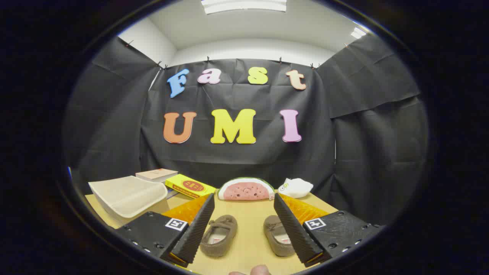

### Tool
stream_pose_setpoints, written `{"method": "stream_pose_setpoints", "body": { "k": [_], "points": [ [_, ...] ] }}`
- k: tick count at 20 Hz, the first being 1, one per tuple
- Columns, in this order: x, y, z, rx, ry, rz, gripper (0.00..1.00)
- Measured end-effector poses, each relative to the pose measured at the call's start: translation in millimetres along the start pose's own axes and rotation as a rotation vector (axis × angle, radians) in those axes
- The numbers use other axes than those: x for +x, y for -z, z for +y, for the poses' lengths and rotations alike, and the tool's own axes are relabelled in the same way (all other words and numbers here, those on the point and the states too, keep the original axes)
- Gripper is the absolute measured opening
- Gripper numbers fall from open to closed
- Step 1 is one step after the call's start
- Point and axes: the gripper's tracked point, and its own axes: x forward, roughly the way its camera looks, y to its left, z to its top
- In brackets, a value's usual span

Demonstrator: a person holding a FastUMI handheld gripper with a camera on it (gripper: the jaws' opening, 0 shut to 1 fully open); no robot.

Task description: Open the storage box then place both shoes into the box .Put the left shoe in first, then the right shoe, with the right side of both shoes facing outward in a uniform manner.

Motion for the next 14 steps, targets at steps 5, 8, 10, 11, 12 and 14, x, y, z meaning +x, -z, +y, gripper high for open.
{"method": "stream_pose_setpoints", "body": {
  "k": [5,8,10,11,12,14],
  "points": [
    [0.5,3.7,3.7,0.006,-0.009,0.010,0.95],
    [1.1,1.7,5.8,0.006,-0.012,0.009,0.95],
    [0.6,1.8,7.4,0.007,-0.016,0.008,0.95],
    [0.7,3.1,7.9,0.007,-0.019,0.009,0.95],
    [0.3,2.7,8.8,0.009,-0.022,0.009,0.95],
    [-0.1,3.6,11.3,0.011,-0.029,0.011,0.95]
  ]
}}
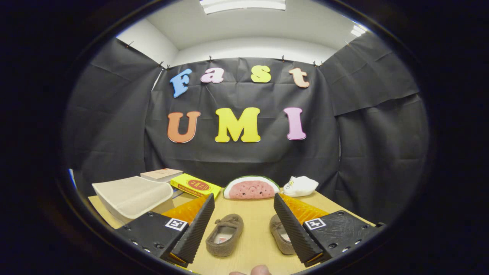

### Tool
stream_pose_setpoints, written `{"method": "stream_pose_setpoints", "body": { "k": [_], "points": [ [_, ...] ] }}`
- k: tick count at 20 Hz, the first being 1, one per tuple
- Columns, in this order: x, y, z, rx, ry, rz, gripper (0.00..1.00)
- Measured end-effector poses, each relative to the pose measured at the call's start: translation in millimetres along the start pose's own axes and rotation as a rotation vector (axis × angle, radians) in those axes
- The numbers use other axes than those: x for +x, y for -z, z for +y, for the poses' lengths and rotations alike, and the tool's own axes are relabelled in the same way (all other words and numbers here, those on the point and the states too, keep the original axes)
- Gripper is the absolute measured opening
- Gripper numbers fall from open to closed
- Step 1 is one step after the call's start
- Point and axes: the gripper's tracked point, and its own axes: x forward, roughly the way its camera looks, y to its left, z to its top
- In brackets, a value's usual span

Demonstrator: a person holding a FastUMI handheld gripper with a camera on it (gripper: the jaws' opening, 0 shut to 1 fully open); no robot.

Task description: Open the storage box then place both shoes into the box .Put the left shoe in first, then the right shoe, with the right side of both shoes facing outward in a uniform manner.

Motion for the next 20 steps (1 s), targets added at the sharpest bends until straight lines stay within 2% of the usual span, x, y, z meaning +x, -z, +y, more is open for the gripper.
{"method": "stream_pose_setpoints", "body": {
  "k": [8,14,20],
  "points": [
    [1.6,-1.8,5.4,0.002,-0.016,0.004,0.95],
    [8.7,4.6,27.1,0.030,-0.072,0.022,0.95],
    [20.2,19.3,88.2,0.115,-0.238,0.076,0.95]
  ]
}}
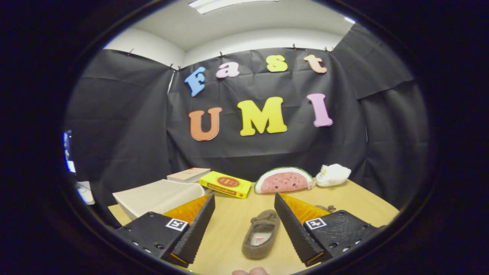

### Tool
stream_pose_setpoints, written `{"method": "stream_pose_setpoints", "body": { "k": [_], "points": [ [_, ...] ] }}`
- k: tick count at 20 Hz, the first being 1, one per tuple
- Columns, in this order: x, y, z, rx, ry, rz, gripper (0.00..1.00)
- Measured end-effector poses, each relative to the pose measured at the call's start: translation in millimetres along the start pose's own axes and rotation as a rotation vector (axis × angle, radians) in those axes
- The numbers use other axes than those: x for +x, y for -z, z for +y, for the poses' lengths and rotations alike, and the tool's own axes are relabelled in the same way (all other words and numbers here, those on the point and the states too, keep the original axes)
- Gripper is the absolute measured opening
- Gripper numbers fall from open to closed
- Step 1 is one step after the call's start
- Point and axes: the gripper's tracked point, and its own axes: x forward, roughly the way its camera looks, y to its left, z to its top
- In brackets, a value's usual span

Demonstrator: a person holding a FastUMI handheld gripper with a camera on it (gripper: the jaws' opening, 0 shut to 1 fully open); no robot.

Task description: Open the storage box then place both shoes into the box .Put the left shoe in first, then the right shoe, with the right side of both shoes facing outward in a uniform manner.

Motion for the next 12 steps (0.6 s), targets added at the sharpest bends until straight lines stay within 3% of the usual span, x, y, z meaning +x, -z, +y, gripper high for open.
{"method": "stream_pose_setpoints", "body": {
  "k": [7,12],
  "points": [
    [42.8,43.1,90.6,0.166,-0.224,0.103,0.95],
    [61.8,80.0,142.0,0.339,-0.322,0.222,0.95]
  ]
}}
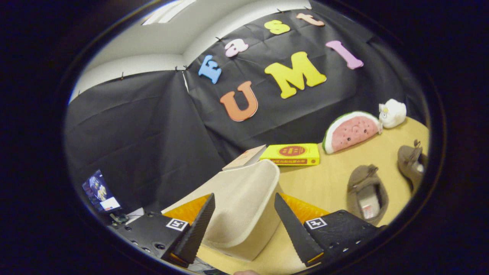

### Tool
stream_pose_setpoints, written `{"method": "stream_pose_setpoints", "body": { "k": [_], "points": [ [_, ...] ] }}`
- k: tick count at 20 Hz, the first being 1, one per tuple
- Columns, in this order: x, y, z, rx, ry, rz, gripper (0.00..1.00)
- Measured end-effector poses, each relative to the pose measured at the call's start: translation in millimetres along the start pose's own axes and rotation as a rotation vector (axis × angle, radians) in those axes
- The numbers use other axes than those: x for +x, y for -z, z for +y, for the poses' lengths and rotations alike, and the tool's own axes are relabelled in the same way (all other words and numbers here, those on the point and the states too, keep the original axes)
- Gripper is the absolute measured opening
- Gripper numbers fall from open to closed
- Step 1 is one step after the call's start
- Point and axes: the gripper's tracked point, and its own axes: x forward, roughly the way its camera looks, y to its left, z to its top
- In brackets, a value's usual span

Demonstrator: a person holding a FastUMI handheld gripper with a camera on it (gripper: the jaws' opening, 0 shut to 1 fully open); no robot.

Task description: Open the storage box then place both shoes into the box .Put the left shoe in first, then the right shoe, with the right side of both shoes facing outward in a uniform manner.

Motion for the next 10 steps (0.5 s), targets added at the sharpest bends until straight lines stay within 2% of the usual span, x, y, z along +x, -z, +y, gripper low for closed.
{"method": "stream_pose_setpoints", "body": {
  "k": [6,10],
  "points": [
    [19.7,23.4,-4.7,0.213,-0.045,0.070,0.95],
    [25.0,31.8,2.1,0.354,-0.117,0.133,0.95]
  ]
}}
